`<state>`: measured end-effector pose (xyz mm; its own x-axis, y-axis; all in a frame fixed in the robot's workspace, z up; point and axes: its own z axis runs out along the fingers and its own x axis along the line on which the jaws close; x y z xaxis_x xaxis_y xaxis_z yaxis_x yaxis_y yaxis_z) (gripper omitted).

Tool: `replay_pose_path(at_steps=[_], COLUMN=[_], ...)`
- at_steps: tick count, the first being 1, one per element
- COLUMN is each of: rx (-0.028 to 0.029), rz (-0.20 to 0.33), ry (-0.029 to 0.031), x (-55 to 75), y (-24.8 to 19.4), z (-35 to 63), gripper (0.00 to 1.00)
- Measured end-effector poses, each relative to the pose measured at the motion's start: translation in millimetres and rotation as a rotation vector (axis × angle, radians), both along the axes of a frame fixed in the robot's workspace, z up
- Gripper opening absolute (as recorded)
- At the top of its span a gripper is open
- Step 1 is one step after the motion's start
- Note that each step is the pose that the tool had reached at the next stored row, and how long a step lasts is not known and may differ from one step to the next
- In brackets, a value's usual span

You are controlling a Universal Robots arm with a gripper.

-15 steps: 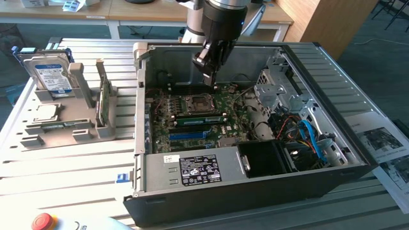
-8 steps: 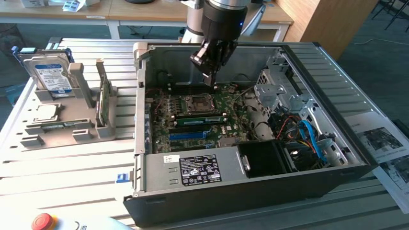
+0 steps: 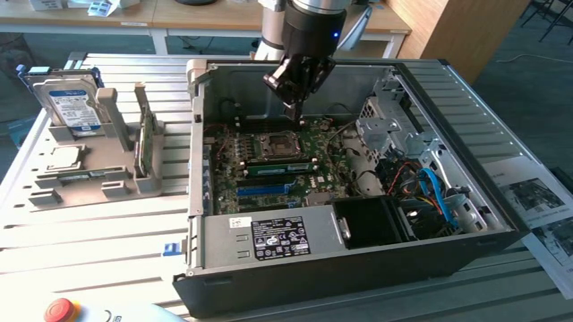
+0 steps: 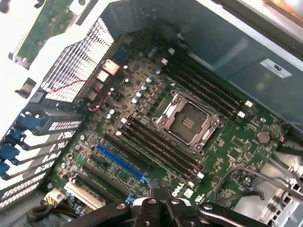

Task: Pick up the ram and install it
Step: 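Press down the ram until it locks into place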

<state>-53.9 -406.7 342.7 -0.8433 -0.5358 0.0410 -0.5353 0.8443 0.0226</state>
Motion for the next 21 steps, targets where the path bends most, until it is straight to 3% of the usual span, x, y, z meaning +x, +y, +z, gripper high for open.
replay_pose_path(at_steps=[21], rx=[-0.0001], rz=[-0.295], ry=[-0.0015], x=[0.0], y=[0.1], z=[-1.4], gripper=[0.11])
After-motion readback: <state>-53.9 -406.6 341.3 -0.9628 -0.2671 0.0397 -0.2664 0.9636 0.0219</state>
